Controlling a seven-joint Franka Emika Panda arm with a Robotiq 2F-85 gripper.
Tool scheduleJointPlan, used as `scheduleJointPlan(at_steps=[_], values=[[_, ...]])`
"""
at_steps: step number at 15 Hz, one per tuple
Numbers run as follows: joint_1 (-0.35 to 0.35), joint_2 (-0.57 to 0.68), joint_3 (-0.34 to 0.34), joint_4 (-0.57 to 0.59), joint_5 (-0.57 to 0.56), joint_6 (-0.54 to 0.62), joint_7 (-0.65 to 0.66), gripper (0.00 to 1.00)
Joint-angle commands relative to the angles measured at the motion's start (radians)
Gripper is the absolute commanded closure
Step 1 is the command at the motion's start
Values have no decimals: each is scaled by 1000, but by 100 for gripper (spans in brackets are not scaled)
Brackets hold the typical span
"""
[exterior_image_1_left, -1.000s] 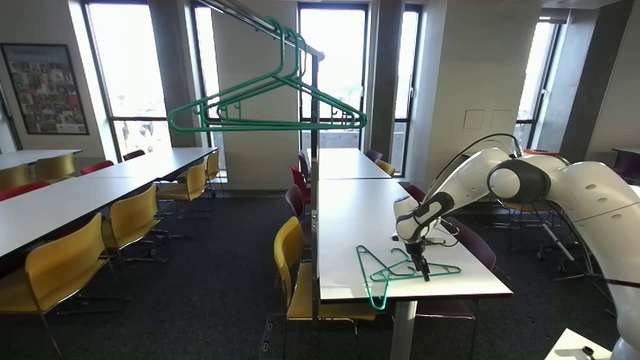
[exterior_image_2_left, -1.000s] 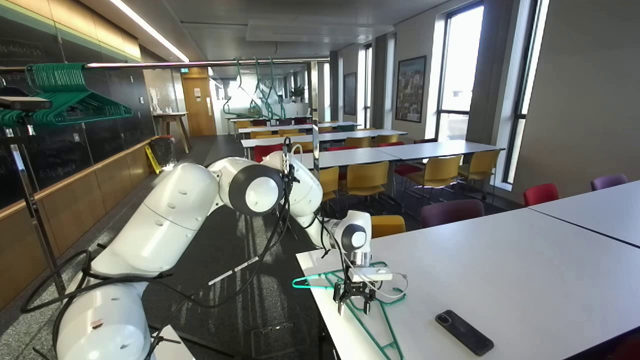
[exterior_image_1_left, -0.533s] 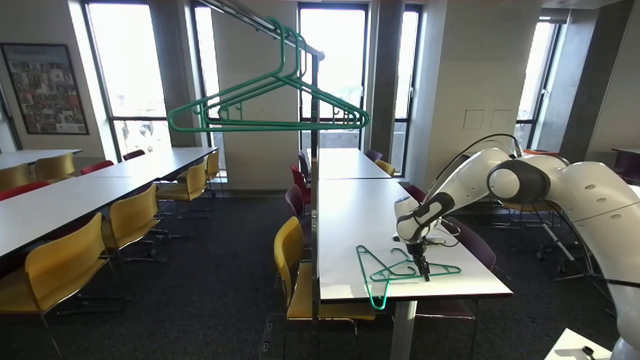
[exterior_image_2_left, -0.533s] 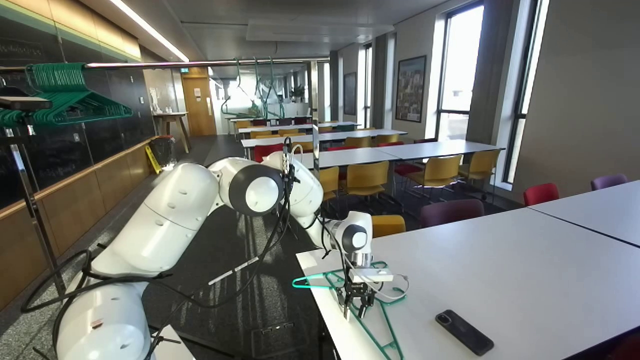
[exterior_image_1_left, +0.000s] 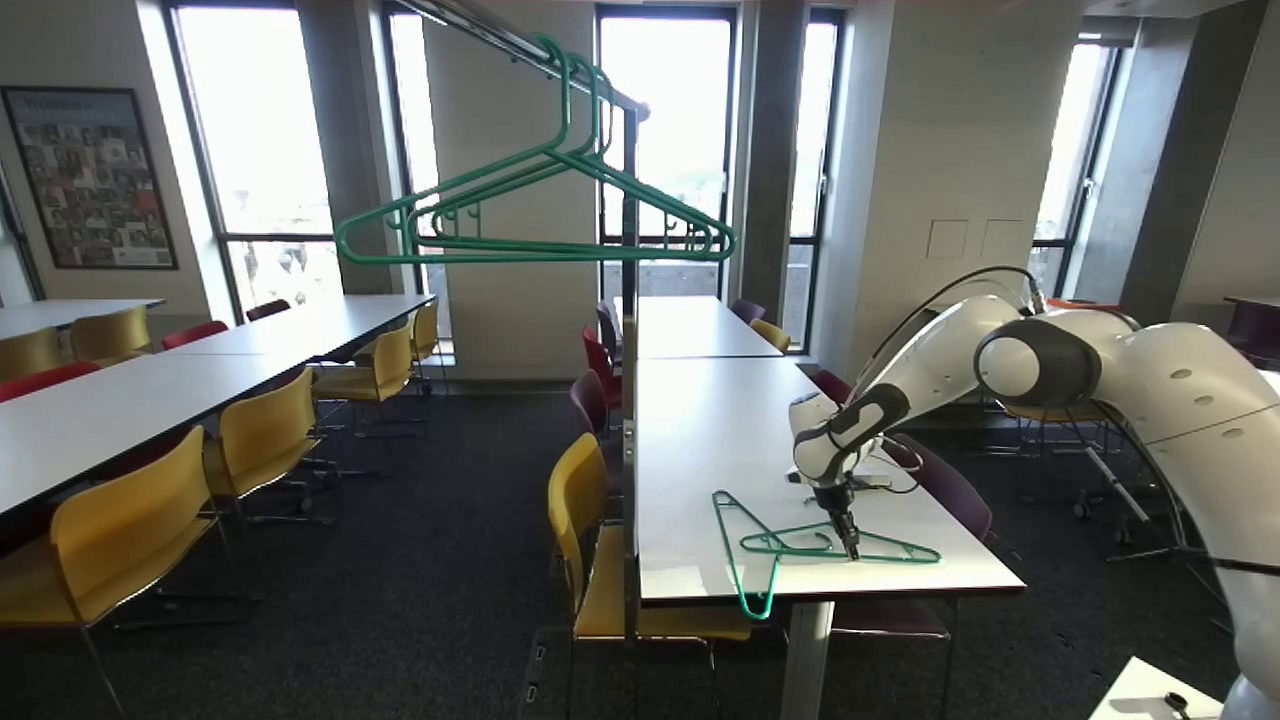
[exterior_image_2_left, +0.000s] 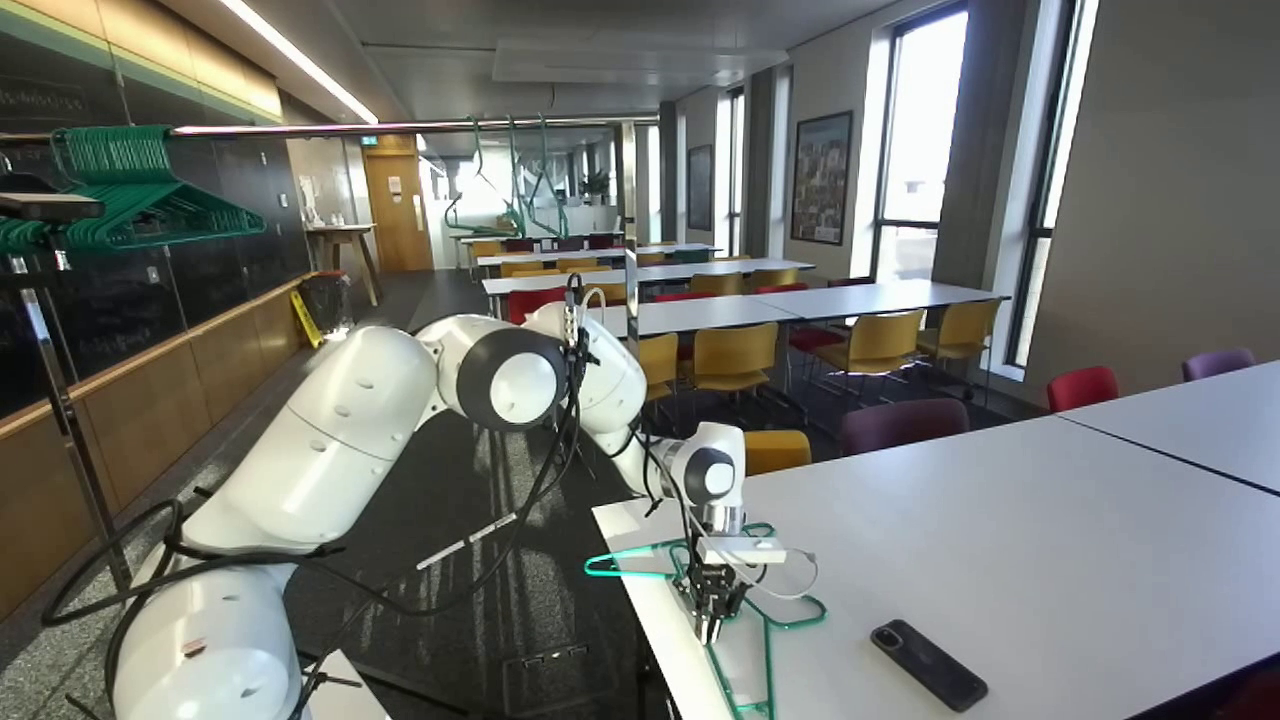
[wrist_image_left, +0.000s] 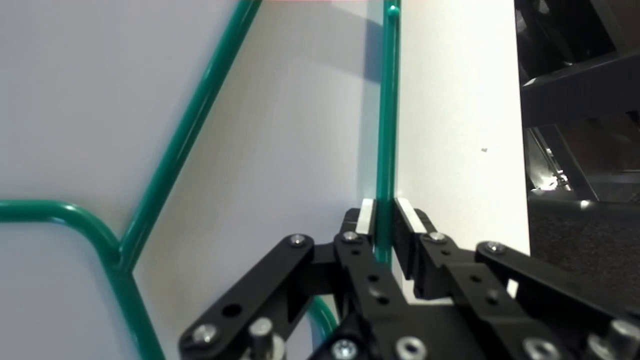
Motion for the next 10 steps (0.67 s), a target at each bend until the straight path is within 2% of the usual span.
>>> scheduleJointPlan(at_steps=[1, 7, 10], values=[[22, -47, -29, -21, -24, 8, 121, 97], [74, -197, -45, -135, -79, 96, 394, 98], [113, -272, -46, -180, -138, 101, 531, 98]])
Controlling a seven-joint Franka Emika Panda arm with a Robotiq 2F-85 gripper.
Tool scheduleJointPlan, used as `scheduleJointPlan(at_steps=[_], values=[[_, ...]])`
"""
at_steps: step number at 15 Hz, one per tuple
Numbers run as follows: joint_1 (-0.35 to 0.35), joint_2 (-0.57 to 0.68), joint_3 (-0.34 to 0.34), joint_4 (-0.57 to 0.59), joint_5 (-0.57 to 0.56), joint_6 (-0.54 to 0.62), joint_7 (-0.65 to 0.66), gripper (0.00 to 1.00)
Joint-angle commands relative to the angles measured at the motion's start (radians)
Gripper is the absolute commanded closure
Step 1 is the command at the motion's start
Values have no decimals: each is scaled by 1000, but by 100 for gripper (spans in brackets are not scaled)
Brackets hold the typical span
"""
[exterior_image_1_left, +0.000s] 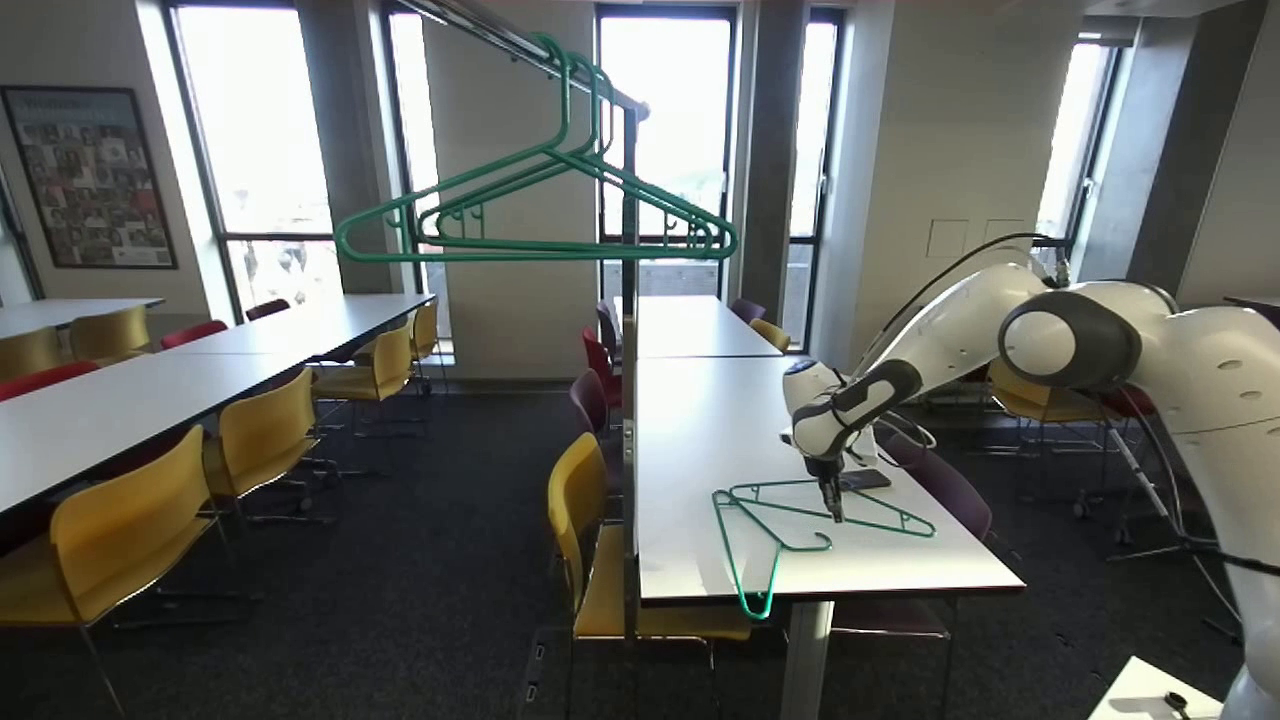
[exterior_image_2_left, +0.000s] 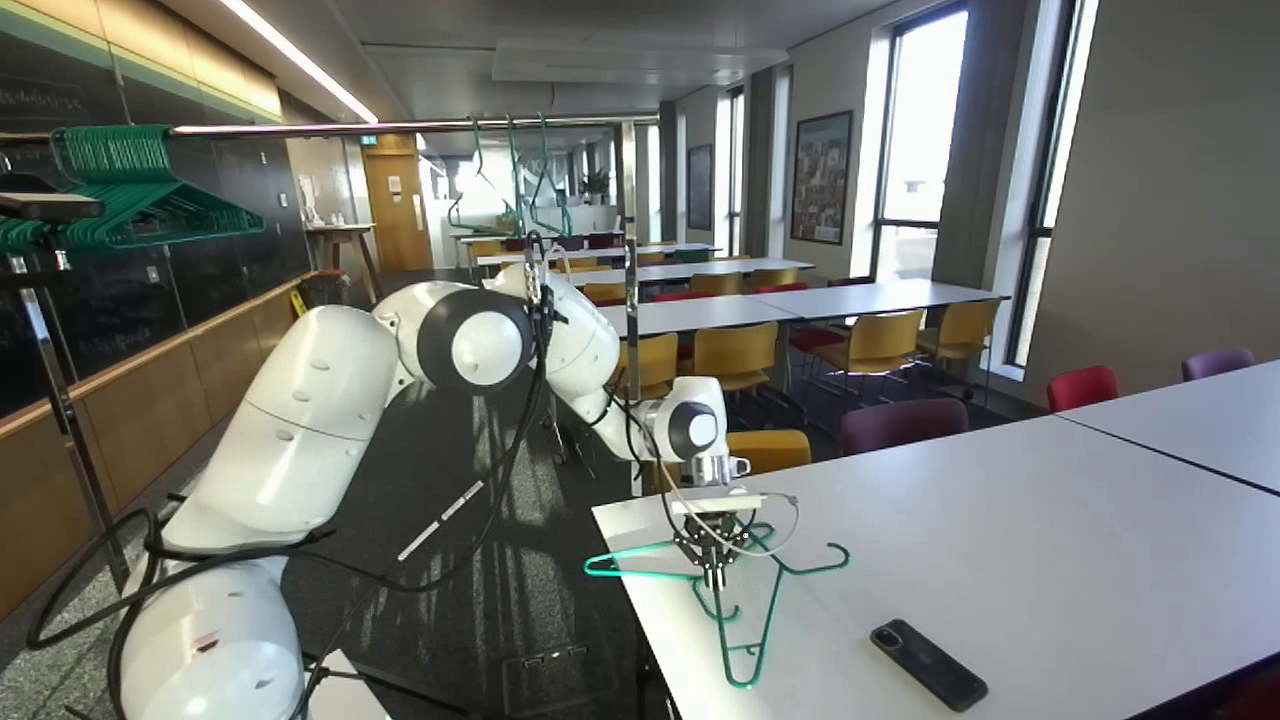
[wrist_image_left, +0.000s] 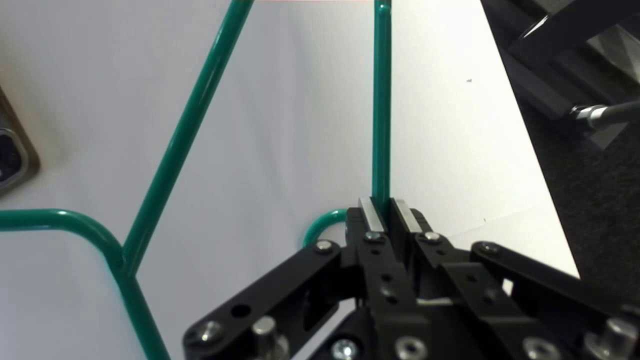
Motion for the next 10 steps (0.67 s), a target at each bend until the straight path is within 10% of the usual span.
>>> scheduleJointPlan(at_steps=[1, 10], values=[[59, -144, -16, -126, -92, 29, 176, 98], [164, -333, -17, -260, -313, 67, 598, 98]])
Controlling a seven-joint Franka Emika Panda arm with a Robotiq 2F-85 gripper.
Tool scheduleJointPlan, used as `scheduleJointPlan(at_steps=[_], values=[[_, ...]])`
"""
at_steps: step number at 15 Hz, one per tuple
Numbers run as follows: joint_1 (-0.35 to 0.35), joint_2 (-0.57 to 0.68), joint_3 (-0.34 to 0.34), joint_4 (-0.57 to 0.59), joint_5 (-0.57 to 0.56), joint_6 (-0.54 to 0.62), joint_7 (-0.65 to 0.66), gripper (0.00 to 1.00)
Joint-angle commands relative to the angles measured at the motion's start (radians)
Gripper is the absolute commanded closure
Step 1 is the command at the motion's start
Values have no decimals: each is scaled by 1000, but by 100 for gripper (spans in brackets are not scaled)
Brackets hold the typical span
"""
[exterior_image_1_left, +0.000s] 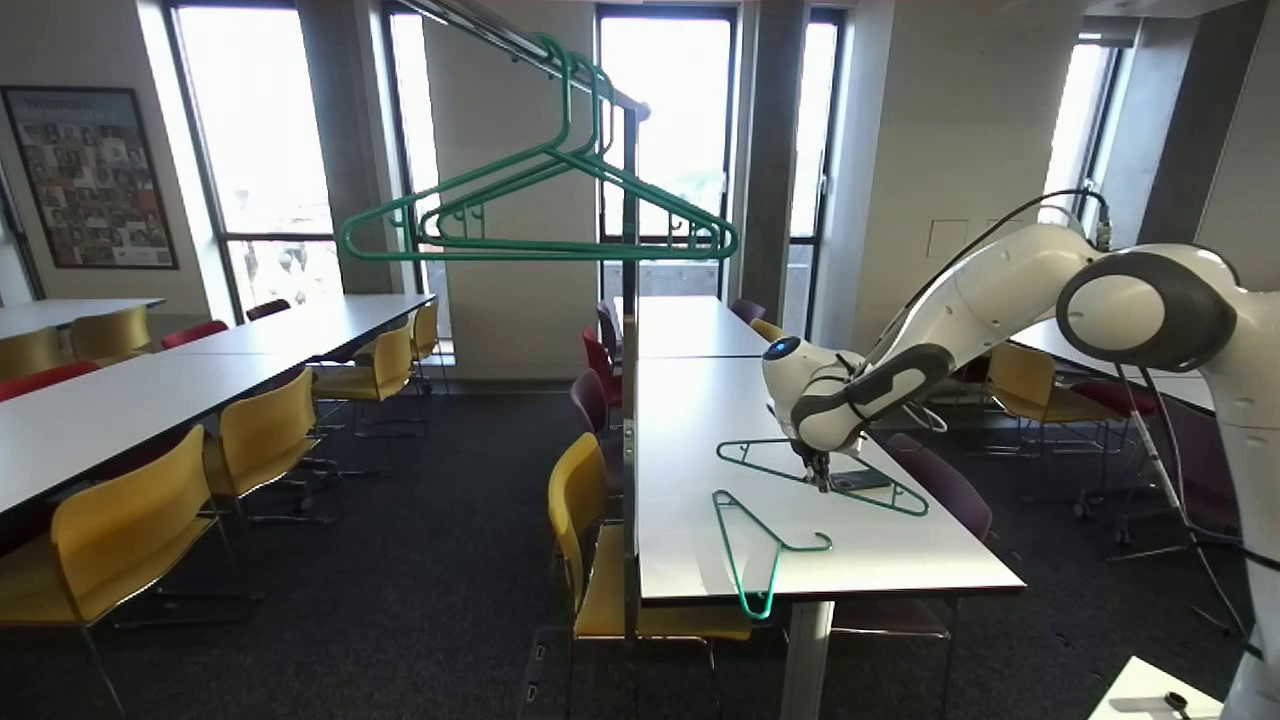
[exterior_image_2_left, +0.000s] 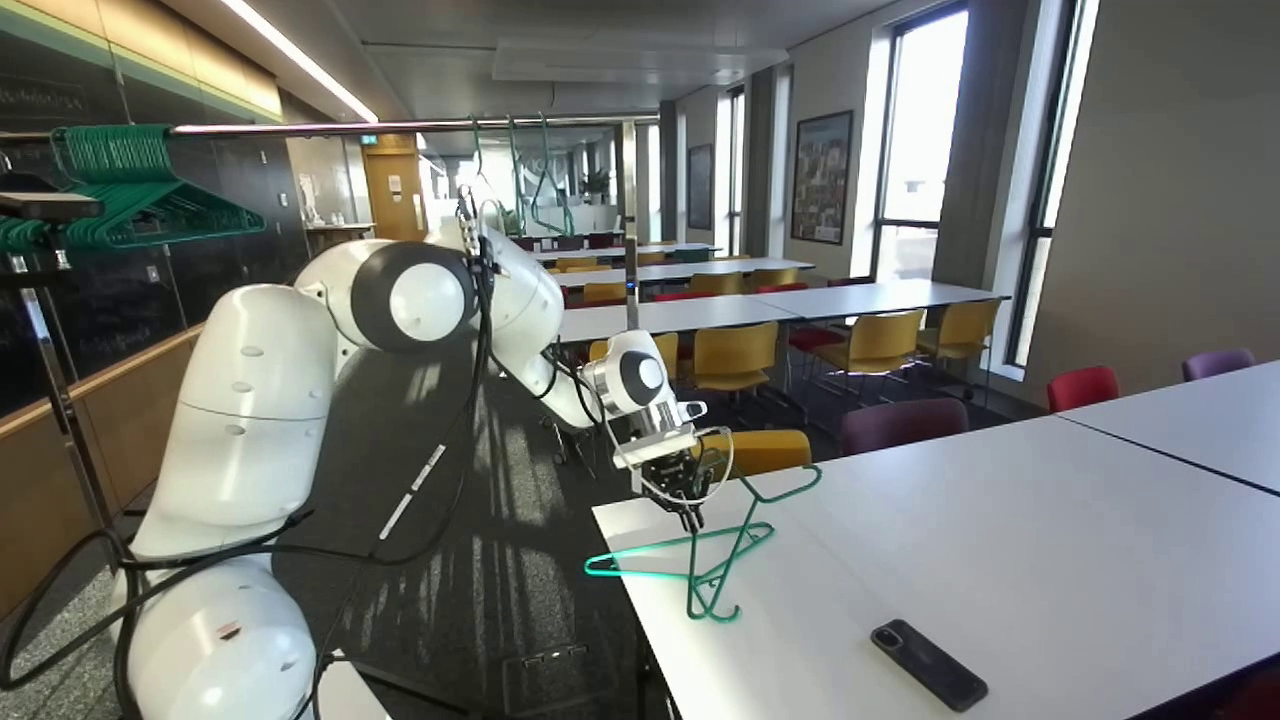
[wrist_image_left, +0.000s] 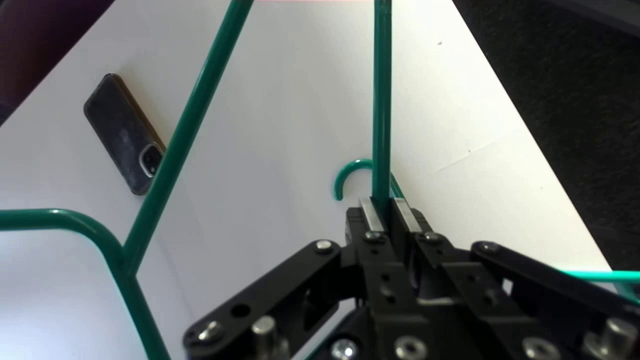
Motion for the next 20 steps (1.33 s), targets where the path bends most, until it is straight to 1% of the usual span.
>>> scheduleJointPlan(at_steps=[1, 4, 6, 10, 14, 16, 20], values=[[36, -159, -11, -136, -98, 58, 164, 98], [53, -259, 4, -192, -176, 61, 278, 98], [58, -325, 24, -211, -211, 38, 329, 98], [56, -422, 76, -207, -222, -9, 369, 98], [49, -466, 115, -174, -234, -50, 423, 98], [50, -462, 137, -140, -300, -83, 502, 98], [70, -414, 194, -40, -497, -238, 692, 98]])
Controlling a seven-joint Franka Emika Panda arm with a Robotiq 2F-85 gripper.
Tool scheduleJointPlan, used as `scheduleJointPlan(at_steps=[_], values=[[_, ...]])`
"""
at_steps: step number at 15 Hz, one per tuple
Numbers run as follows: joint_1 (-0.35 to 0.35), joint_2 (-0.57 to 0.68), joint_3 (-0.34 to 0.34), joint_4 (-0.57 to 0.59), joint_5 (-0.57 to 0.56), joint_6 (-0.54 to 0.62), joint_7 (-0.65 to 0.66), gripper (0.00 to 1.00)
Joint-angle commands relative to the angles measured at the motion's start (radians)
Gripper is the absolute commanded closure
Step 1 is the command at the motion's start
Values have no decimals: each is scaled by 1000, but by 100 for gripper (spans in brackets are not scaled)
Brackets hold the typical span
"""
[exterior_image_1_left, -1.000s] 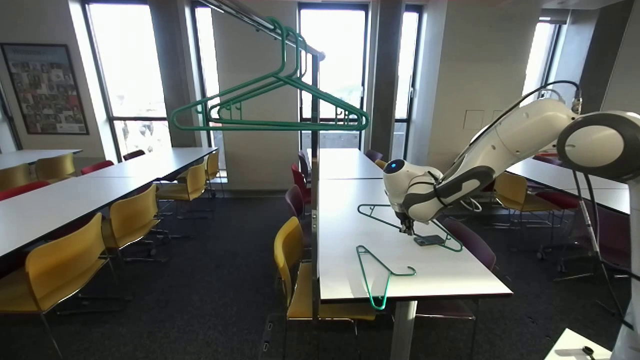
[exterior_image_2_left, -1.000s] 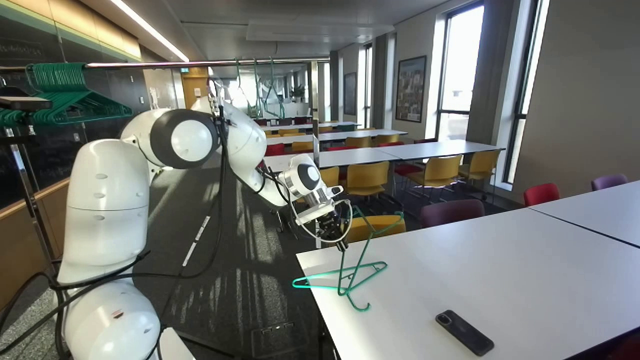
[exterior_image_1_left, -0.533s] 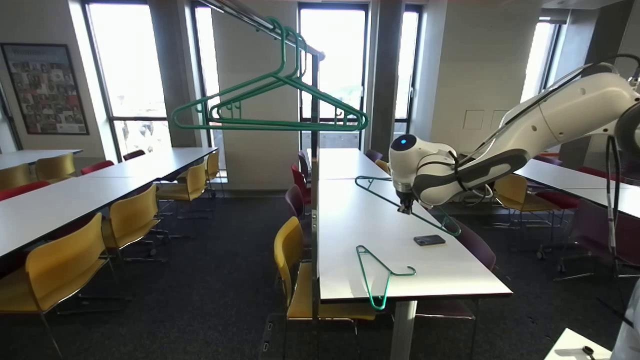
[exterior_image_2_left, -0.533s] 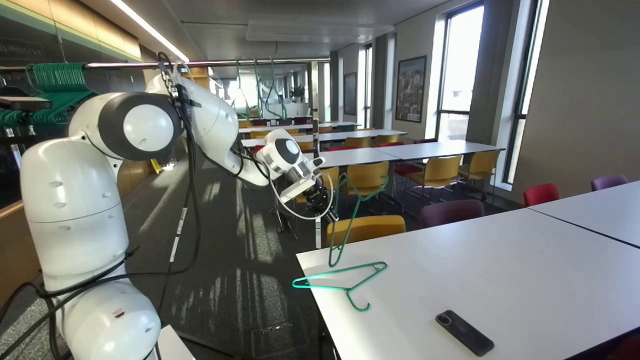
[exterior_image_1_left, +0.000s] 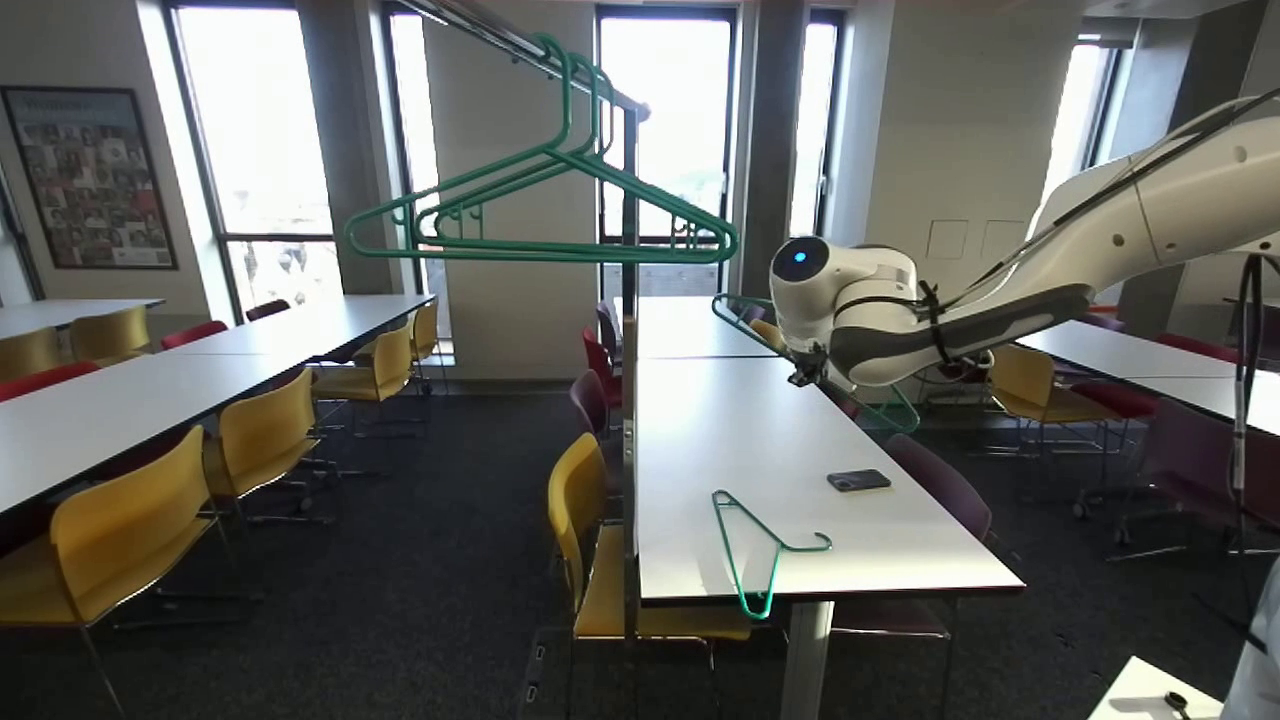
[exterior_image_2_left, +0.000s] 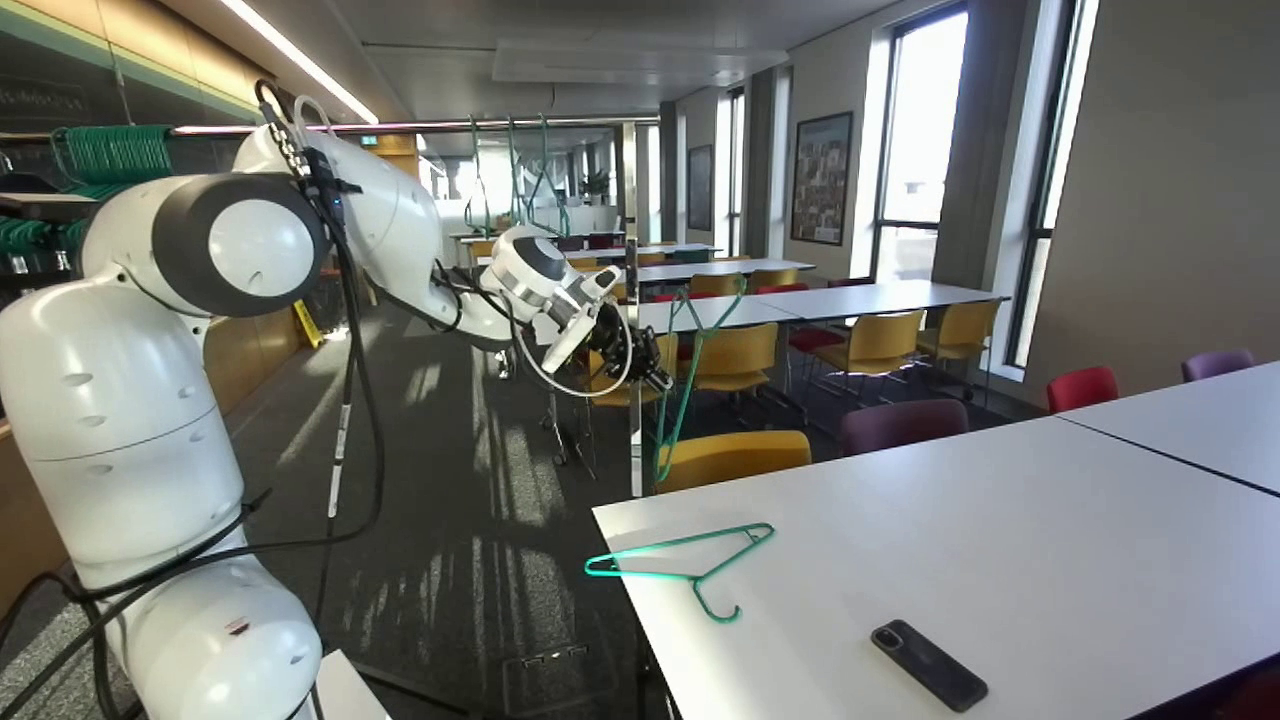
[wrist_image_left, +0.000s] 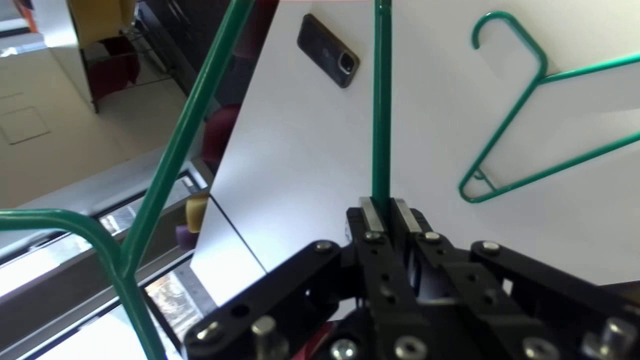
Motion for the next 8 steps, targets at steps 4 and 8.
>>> scheduleJointPlan(at_steps=[4, 8], values=[[48, 77, 93, 162, -301, -285, 235, 98], [94, 128, 122, 237, -374, -463, 202, 98]])
